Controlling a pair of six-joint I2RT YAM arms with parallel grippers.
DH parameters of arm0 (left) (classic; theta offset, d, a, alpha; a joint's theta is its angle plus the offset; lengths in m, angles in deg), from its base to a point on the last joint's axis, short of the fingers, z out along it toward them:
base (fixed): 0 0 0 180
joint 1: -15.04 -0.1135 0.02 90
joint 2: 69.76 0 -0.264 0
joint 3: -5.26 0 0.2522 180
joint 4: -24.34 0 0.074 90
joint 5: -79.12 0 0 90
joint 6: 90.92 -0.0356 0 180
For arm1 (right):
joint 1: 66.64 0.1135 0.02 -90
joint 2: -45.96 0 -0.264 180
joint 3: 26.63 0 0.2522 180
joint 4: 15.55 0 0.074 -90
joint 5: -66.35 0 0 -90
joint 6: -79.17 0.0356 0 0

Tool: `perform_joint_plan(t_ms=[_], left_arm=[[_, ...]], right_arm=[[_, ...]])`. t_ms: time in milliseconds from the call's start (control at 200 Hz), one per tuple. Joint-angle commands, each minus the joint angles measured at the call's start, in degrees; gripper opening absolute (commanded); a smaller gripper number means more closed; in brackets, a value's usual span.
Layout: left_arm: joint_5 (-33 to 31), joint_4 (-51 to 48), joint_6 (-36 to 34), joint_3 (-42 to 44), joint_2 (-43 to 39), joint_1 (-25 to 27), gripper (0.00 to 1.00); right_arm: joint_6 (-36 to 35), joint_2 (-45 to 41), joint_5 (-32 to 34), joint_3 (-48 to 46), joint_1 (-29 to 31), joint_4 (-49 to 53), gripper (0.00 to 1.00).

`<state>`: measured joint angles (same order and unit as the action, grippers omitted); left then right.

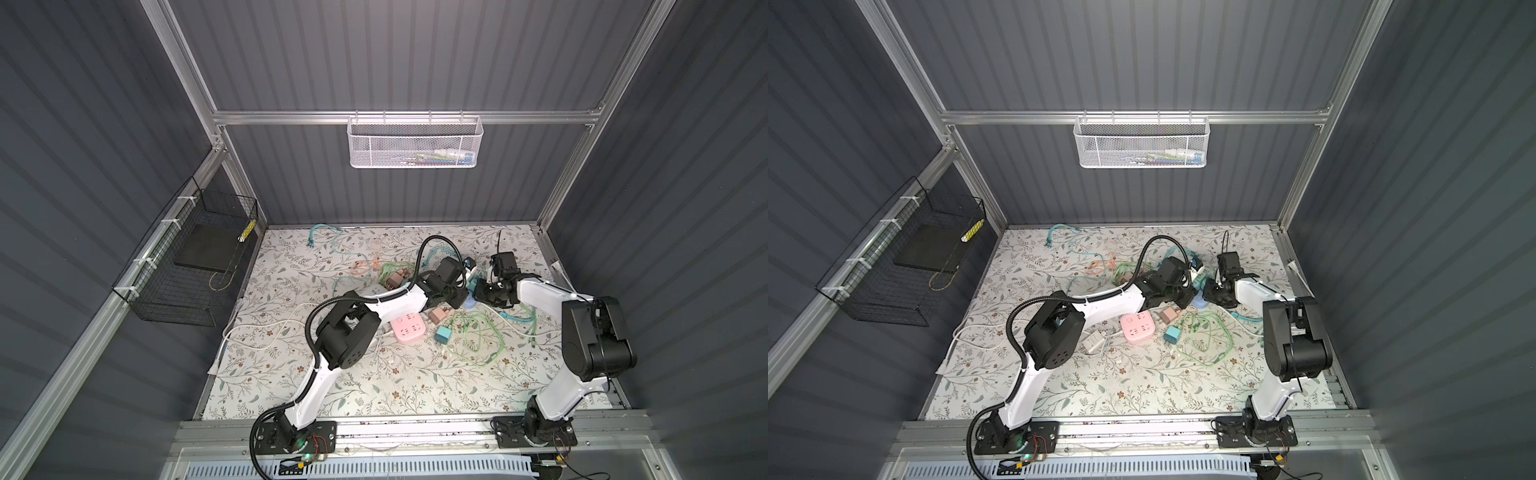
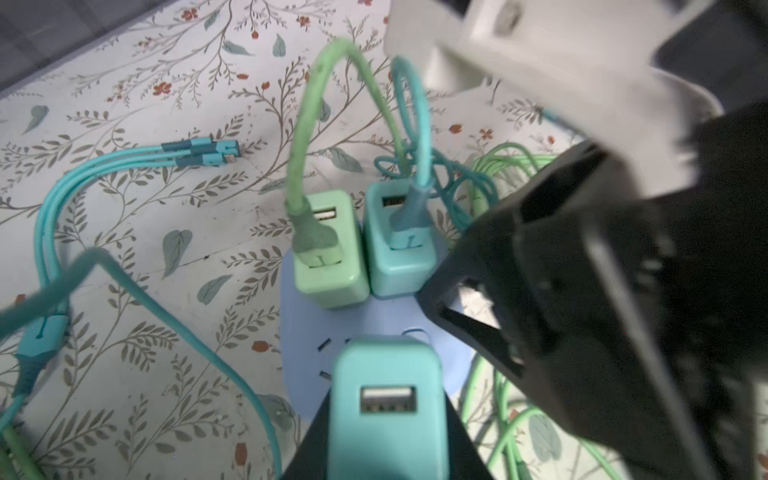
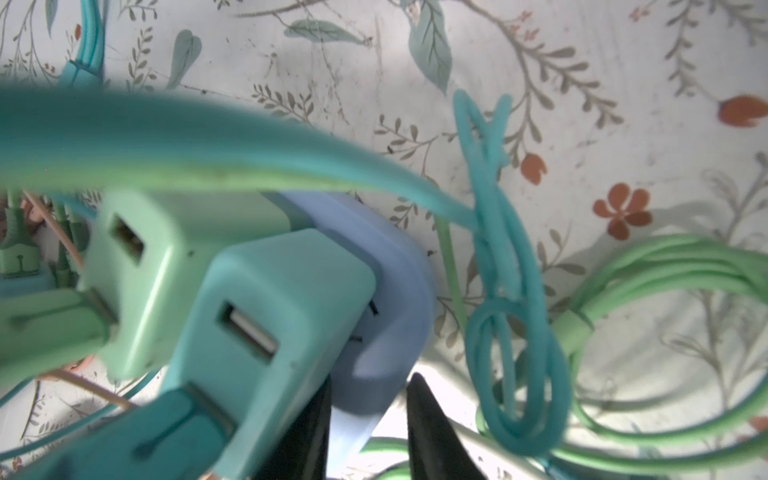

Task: Pull the plug off the socket

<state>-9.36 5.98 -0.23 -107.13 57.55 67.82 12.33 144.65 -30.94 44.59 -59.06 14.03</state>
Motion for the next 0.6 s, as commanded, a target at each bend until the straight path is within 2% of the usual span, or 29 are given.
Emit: perform_joint_plan(t_ms=[0,180,350,500,595], left_arm=[[3.6,4.1,1.3,0.8,-3.0,0.1,0.09],[5.3,2.7,3.3,1.4,-3.1,-1.8,0.09],[6.9,4.9,7.0,5.2,-4.9,-5.4,0.09],[8.2,4.6,8.3,4.6,-4.5,-6.9,0.11],[11.3,5.6,10.3,3.6,-3.3,-8.0,0.12]], right_arm=[[0.3,1.9,2.6,0.0,-0.1,1.5,0.33],[0.5,1.6,2.8,-0.3,-0.2,1.1,0.34],[0.1,0.7,2.0,-0.7,-0.2,0.5,0.4],[-1.3,-1.2,0.2,-1.2,-0.2,-0.9,0.4],[-2.0,-3.0,-0.9,-1.7,-0.3,-1.7,0.41]])
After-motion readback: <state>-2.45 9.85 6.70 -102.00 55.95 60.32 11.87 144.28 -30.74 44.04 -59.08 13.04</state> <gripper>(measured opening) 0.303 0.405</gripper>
